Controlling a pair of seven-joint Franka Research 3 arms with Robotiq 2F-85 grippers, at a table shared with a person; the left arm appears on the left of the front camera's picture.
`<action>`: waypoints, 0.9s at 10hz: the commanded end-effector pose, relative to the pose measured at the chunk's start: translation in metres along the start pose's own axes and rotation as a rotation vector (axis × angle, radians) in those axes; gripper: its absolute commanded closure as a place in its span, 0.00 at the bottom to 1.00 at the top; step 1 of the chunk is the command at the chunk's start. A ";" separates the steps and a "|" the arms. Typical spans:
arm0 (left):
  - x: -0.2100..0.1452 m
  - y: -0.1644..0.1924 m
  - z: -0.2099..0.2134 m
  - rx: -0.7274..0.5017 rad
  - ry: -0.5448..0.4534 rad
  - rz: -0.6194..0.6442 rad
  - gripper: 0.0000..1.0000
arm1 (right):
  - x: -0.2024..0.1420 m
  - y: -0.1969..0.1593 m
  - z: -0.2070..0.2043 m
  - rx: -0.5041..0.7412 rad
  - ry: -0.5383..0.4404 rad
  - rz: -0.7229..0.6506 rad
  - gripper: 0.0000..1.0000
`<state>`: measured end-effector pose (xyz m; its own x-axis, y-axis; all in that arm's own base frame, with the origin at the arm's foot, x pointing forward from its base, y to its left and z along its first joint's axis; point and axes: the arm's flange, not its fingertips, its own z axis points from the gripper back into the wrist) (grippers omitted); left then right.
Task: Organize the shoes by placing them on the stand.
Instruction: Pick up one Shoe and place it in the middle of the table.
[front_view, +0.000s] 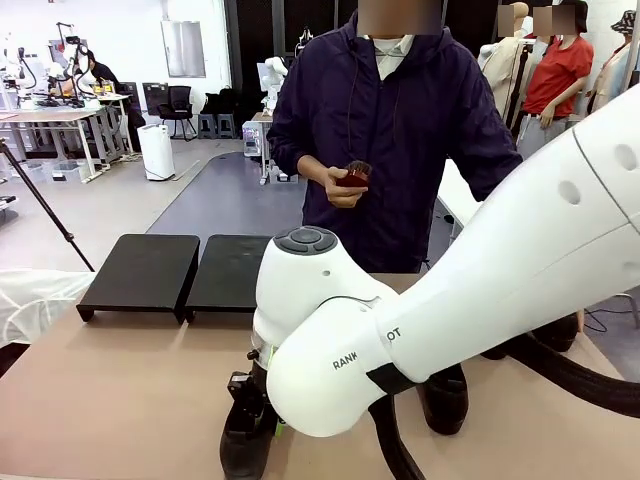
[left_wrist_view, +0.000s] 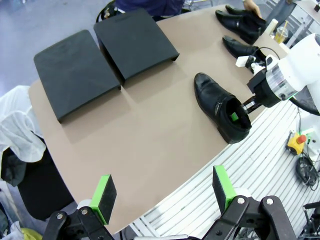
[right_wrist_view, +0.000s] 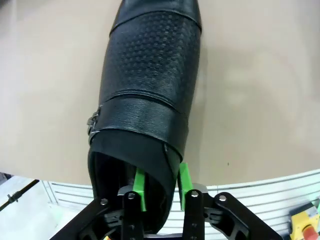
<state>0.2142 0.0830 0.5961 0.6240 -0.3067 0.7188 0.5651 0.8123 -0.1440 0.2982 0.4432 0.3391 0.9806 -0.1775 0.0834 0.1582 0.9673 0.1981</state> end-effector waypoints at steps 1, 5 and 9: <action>0.000 -0.001 0.000 -0.010 -0.005 0.006 0.00 | 0.008 0.001 0.006 -0.007 0.009 0.025 0.00; 0.000 -0.001 0.000 -0.010 -0.005 0.006 0.00 | 0.008 -0.019 0.041 0.064 0.079 0.083 0.00; 0.000 -0.001 0.000 -0.010 -0.005 0.006 0.00 | -0.004 -0.050 0.119 0.152 0.097 0.212 0.00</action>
<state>0.2142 0.0829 0.5960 0.6241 -0.3068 0.7186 0.5652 0.8123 -0.1441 0.2847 0.4097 0.4268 0.9990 0.0001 0.0445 -0.0145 0.9460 0.3238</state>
